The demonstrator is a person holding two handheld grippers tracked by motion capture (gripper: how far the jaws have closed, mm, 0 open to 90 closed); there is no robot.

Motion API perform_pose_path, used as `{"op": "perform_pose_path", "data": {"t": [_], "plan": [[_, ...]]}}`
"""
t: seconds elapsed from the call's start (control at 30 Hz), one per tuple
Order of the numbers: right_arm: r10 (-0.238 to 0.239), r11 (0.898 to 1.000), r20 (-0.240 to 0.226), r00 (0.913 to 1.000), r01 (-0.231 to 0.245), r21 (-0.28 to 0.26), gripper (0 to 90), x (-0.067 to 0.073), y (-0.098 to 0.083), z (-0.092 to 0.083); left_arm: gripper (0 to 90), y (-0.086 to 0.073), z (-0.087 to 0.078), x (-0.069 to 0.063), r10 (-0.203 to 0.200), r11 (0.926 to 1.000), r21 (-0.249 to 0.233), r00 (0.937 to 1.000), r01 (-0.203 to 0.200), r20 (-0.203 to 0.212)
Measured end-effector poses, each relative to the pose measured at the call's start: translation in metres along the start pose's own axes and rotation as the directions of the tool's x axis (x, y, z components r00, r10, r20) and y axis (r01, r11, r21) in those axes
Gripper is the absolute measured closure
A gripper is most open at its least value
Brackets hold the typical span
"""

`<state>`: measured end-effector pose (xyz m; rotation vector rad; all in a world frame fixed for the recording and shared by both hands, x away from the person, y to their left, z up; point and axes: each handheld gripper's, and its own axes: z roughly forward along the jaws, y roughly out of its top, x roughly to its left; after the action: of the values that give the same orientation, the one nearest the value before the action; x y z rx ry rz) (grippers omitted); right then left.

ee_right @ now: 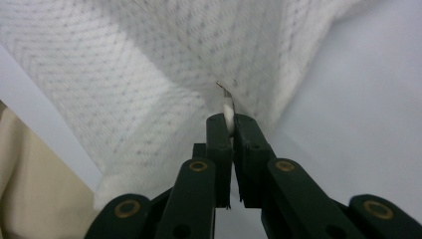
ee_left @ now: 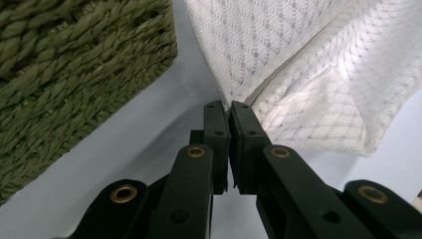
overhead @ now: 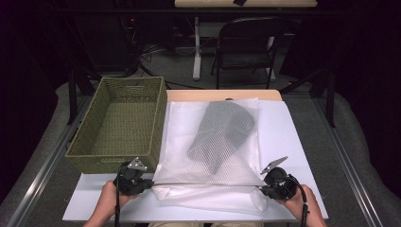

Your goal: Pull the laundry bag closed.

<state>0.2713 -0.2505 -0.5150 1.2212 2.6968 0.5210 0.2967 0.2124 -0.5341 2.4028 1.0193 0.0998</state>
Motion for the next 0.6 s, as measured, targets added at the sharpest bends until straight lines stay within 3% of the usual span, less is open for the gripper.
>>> {"op": "perform_pose_path", "data": {"t": [0.07,0.1,0.13,0.17,0.2,0.23,0.27,0.37,0.5,0.6], "plan": [[0.025,1.0,0.004,0.9997,-0.025,-0.006,86.0,-0.004,-0.005,-0.001,88.1,0.0,0.0,0.0,-0.002,1.0,0.001,1.0,0.002,-0.001],[0.029,1.0,0.014,0.9995,-0.029,0.006,86.1,-0.006,-0.007,-0.001,90.0,-0.002,0.0,-0.001,0.04,0.9985,0.041,0.9915,-0.035,-0.124],[0.034,0.999,0.083,0.9959,-0.036,0.027,86.2,-0.008,-0.01,-0.001,90.0,-0.004,-0.002,0.003,0.026,0.9993,0.031,0.9925,-0.022,-0.12],[0.058,0.998,0.1,0.9933,-0.061,0.028,86.1,-0.014,-0.014,-0.001,90.0,-0.007,-0.004,0.011,-0.048,0.9988,-0.004,0.9987,0.048,-0.015],[0.091,0.996,0.054,0.9944,-0.091,0.005,86.1,-0.02,-0.018,-0.001,90.0,-0.008,-0.005,0.013,-0.084,0.9961,-0.024,0.9962,0.084,0.022],[0.106,0.994,0.031,0.9939,-0.106,-0.011,86.1,-0.023,-0.019,0.0,90.0,-0.008,-0.005,0.013,-0.084,0.9961,-0.024,0.9962,0.084,0.022],[0.096,0.995,0.033,0.9948,-0.096,-0.003,86.0,-0.023,-0.019,0.001,89.5,-0.004,-0.005,0.007,-0.034,0.9992,-0.021,0.9991,0.033,-0.025],[0.068,0.998,0.016,0.9976,-0.068,0.01,85.1,-0.017,-0.014,0.006,86.6,-0.002,-0.003,0.002,-0.014,0.9997,-0.02,0.9998,0.014,-0.015],[0.046,0.999,-0.029,0.9985,-0.046,0.007,64.4,-0.014,-0.015,0.002,78.5,-0.003,-0.005,0.004,-0.017,0.9996,-0.021,0.9998,0.017,-0.007],[0.054,0.997,-0.04,0.9977,-0.056,-0.047,48.5,-0.016,-0.015,-0.007,70.1,-0.004,-0.008,0.003,-0.011,0.9996,-0.027,0.9999,0.011,0.002]]}}
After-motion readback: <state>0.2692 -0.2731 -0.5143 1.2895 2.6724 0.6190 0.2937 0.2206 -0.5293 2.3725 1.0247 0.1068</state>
